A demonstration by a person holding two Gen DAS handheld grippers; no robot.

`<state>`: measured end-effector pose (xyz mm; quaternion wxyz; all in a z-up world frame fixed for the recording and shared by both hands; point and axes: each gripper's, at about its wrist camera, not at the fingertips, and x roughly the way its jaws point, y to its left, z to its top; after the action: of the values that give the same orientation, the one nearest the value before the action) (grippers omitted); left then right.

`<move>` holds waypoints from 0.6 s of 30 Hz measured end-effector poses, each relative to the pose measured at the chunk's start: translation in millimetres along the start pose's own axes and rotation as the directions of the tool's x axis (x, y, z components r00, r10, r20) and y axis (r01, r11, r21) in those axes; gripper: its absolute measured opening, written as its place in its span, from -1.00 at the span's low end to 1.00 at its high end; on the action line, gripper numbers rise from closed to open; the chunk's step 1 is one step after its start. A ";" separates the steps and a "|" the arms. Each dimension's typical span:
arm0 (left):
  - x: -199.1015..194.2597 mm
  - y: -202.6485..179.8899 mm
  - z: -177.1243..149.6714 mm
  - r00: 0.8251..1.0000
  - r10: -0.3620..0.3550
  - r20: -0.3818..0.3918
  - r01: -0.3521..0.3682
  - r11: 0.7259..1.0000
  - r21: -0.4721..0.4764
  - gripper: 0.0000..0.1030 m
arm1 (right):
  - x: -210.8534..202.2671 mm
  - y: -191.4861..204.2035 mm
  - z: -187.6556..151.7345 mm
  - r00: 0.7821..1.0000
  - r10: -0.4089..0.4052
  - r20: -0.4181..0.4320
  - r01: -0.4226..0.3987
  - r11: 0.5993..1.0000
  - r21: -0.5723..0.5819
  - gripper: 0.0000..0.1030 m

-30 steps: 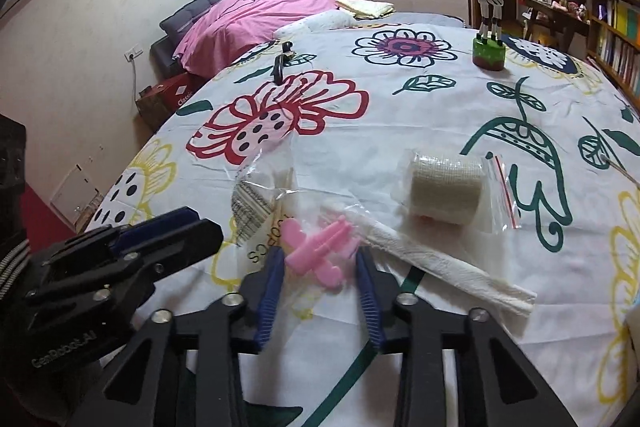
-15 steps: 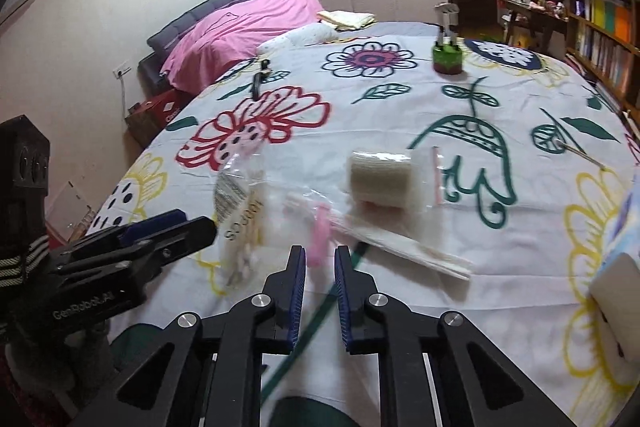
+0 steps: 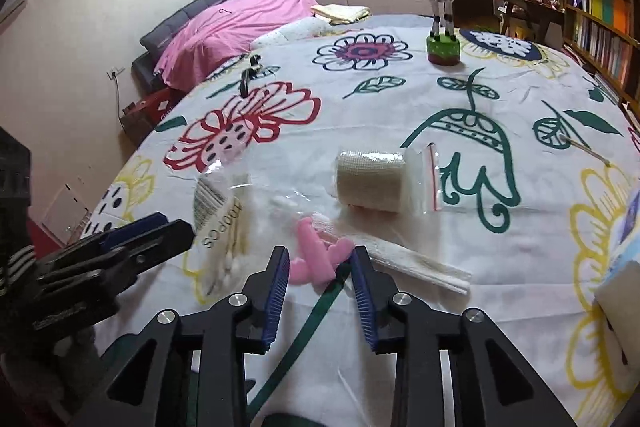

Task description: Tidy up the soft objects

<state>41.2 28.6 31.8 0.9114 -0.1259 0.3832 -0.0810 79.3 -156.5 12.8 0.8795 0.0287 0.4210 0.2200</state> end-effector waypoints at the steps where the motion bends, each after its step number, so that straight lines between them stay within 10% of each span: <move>1: 0.3 0.4 0.0 1.000 0.000 -0.001 0.000 1.000 -0.003 0.01 | 1.1 0.2 -1.1 1.000 -0.005 -0.003 0.005 1.000 -0.003 -0.42; 6: 2.2 -1.0 1.0 1.000 0.001 -0.015 -0.001 1.000 -0.011 0.01 | -6.5 0.1 -4.5 1.000 -0.011 0.017 0.012 1.000 -0.019 -0.88; 18: 26.0 -18.5 11.3 0.997 -0.033 -0.067 0.031 0.999 -0.032 0.17 | -21.8 -10.8 -12.7 1.000 0.005 0.023 -0.005 1.000 0.011 -0.87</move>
<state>66.4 6.5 27.2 0.8945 -0.1433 0.4130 -0.0938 61.7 -176.9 18.0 0.8836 0.0369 0.4119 0.2195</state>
